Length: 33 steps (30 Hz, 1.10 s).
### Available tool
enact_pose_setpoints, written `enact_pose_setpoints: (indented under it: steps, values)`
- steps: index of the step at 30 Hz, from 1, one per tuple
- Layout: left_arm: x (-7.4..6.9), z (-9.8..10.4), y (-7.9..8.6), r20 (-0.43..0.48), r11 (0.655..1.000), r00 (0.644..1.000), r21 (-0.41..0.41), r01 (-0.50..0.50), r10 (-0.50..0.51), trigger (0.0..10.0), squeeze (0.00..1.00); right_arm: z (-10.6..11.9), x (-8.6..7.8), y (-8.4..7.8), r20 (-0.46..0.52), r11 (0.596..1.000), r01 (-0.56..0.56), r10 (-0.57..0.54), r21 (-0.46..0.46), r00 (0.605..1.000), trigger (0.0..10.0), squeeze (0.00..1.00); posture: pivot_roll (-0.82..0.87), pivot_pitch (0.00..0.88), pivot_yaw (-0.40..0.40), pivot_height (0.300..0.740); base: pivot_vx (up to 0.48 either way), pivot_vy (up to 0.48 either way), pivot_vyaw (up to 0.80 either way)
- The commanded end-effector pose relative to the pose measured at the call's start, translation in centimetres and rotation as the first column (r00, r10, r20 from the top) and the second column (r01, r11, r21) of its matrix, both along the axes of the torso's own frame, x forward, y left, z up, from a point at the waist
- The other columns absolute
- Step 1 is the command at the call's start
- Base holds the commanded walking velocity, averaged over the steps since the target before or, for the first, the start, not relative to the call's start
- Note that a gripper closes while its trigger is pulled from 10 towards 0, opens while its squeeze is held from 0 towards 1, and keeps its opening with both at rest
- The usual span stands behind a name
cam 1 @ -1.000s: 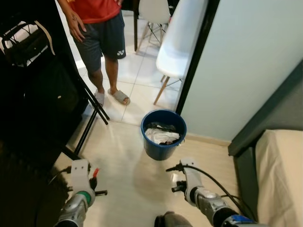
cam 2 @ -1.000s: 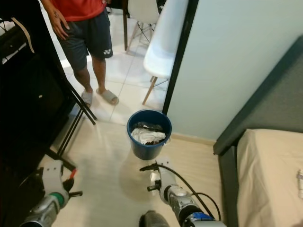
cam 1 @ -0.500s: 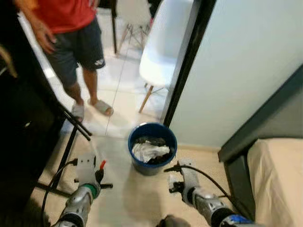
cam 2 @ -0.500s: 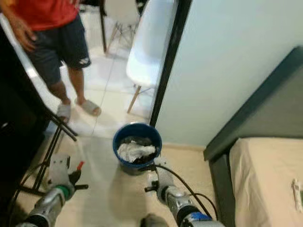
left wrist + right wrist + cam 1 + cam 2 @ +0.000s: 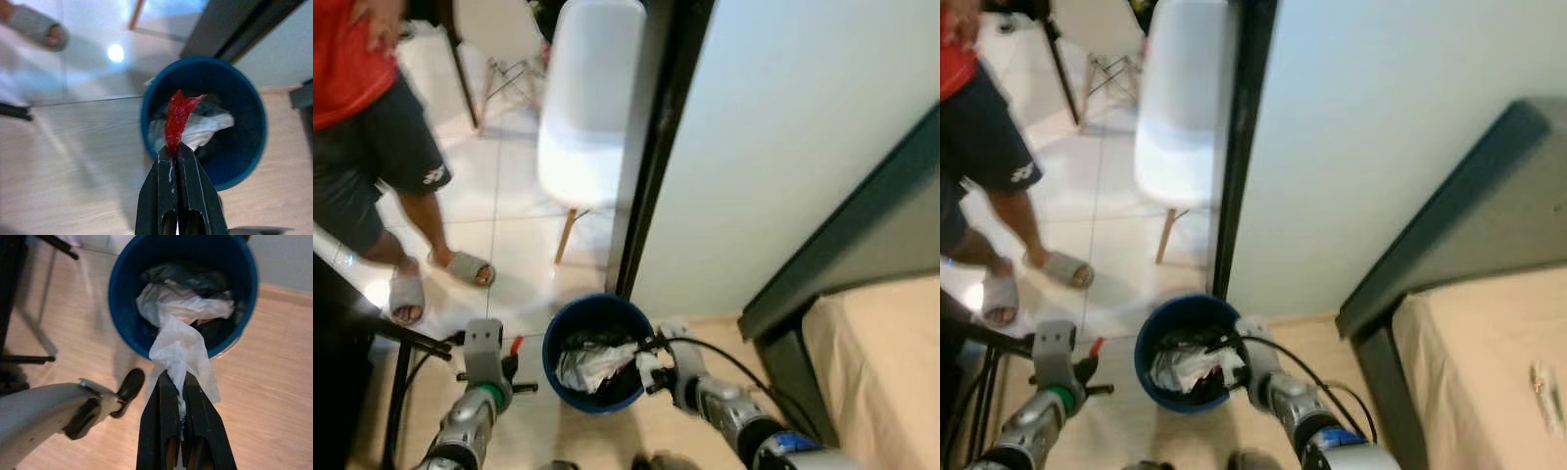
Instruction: Clean up the room
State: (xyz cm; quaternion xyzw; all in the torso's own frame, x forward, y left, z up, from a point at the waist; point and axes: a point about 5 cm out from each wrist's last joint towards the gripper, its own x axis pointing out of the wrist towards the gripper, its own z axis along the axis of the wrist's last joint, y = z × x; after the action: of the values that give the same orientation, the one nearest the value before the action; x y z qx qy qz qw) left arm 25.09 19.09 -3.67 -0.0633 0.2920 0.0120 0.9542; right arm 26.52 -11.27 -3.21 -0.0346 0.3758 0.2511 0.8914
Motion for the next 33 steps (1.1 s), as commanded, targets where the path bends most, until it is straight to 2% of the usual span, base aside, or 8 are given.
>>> enact_pose_setpoints:
  steps: [1, 5, 8, 13, 16, 23, 26, 33]
  values:
    - [-1.8, -1.4, -0.1, -0.071, 1.0, 0.997, -0.004, -0.011, 0.011, 10.0, 0.0, -0.3, -0.3, 0.0, -0.009, 0.999, -0.028, 0.028, -0.031, 1.0, 10.0, 0.0, 0.0, 0.0, 0.003, 0.74, 0.0, 0.0, 0.0]
    - [-1.8, -1.4, -0.1, -0.071, 1.0, 0.997, -0.004, -0.011, 0.011, 10.0, 0.0, -0.3, -0.3, 0.0, -0.009, 0.999, -0.028, 0.028, -0.031, 1.0, 10.0, 0.0, 0.0, 0.0, 0.003, 0.74, 0.0, 0.0, 0.0]
    - [-2.3, -1.7, 0.1, -0.077, 1.0, 0.997, -0.01, -0.027, 0.026, 10.0, 0.0, 0.2, 0.4, 0.3, 0.018, 0.996, -0.029, 0.031, -0.08, 0.999, 10.0, 0.0, 0.03, 0.0, -0.012, 0.74, 0.0, 0.0, 0.0]
    - [-2.1, -1.4, -0.1, -0.04, 1.0, 0.999, -0.014, -0.028, 0.027, 10.0, 0.0, 1.9, 2.2, 1.9, 0.071, 1.0, 0.006, -0.005, -0.012, 0.997, 10.0, 0.0, 0.06, 0.026, -0.02, 0.74, 0.0, 0.0, 0.0]
    - [-2.3, -1.5, -0.2, -0.023, 0.999, 0.999, -0.017, -0.027, 0.026, 10.0, 0.0, 2.7, 3.0, 2.2, 0.104, 1.0, 0.014, -0.012, -0.023, 0.994, 10.0, 0.0, 0.08, 0.065, -0.01, 0.74, 0.0, 0.0, 0.0]
    - [-3.0, -1.7, -0.1, -0.017, 1.0, 1.0, -0.015, -0.025, 0.025, 10.0, 0.0, 3.2, 3.7, 2.1, 0.123, 0.999, 0.044, -0.04, -0.032, 0.992, 10.0, 0.0, 0.1, 0.086, -0.007, 0.74, 0.0, 0.0, 0.0]
    - [-3.6, -1.9, 0.3, -0.009, 0.999, 0.999, -0.012, -0.035, 0.035, 10.0, 0.0, 4.0, 4.4, 2.2, 0.158, 0.998, 0.066, -0.063, -0.015, 0.985, 10.0, 1.0, 0.12, 0.122, -0.001, 0.74, 0.0, 0.0, 0.0]
    - [-4.1, -1.9, 0.6, 0.01, 0.999, 0.999, -0.008, -0.035, 0.035, 10.0, 0.0, 4.7, 5.1, 2.2, 0.172, 0.991, 0.127, -0.132, 0.039, 0.976, 10.0, 1.0, 0.14, 0.14, 0.006, 0.74, 0.0, 0.0, 0.0]
